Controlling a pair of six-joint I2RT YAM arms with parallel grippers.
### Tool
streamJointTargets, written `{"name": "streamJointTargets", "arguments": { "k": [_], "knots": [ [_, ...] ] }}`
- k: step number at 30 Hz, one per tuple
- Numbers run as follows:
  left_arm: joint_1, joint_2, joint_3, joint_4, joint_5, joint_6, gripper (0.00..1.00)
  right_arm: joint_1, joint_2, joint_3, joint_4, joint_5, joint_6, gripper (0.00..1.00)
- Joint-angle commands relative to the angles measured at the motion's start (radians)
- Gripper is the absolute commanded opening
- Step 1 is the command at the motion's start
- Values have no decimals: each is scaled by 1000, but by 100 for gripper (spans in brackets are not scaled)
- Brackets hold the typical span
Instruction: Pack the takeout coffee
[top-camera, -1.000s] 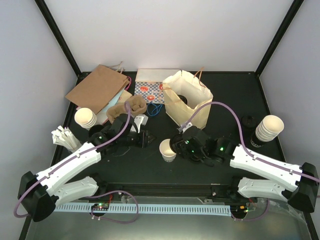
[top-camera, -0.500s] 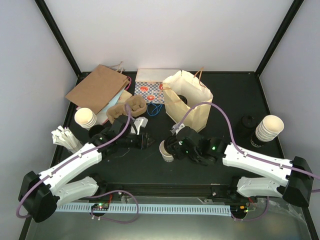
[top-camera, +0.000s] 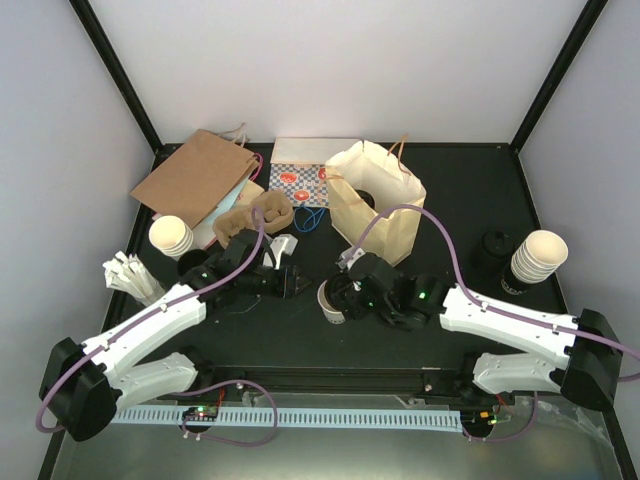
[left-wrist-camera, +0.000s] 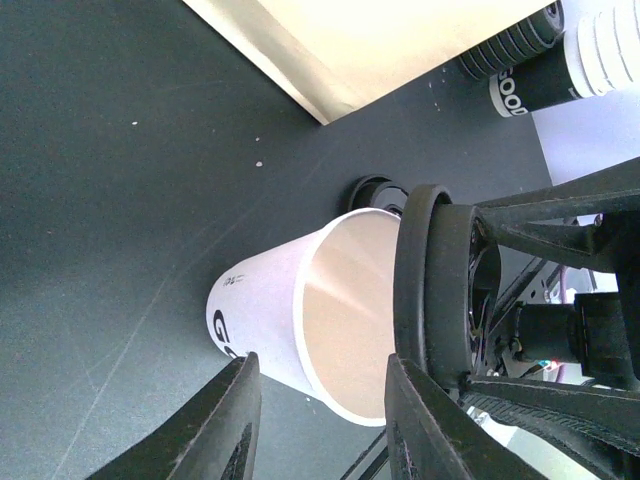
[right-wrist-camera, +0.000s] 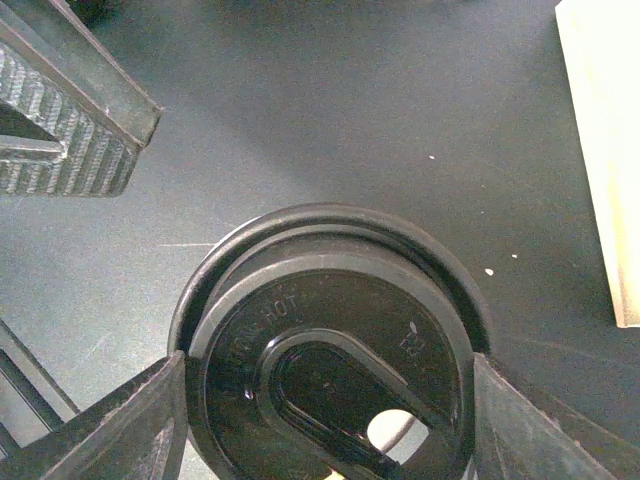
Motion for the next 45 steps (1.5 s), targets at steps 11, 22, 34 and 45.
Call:
{"name": "streamJointTargets", "arguments": {
  "k": [11, 22, 34, 45],
  "knots": [
    [9, -9, -41, 43, 10, 17, 37, 9, 42, 25, 37, -35, -24, 67],
    [12, 30, -75, 62, -17, 7, 35, 9, 30, 33, 33, -23, -26, 67],
    [22, -48, -110, 109, -71, 9, 39, 10, 8, 82, -20, -17, -41, 68],
    [38, -155, -160, 110, -164, -41, 99, 10, 26, 97, -21, -27, -50, 68]
  ]
}}
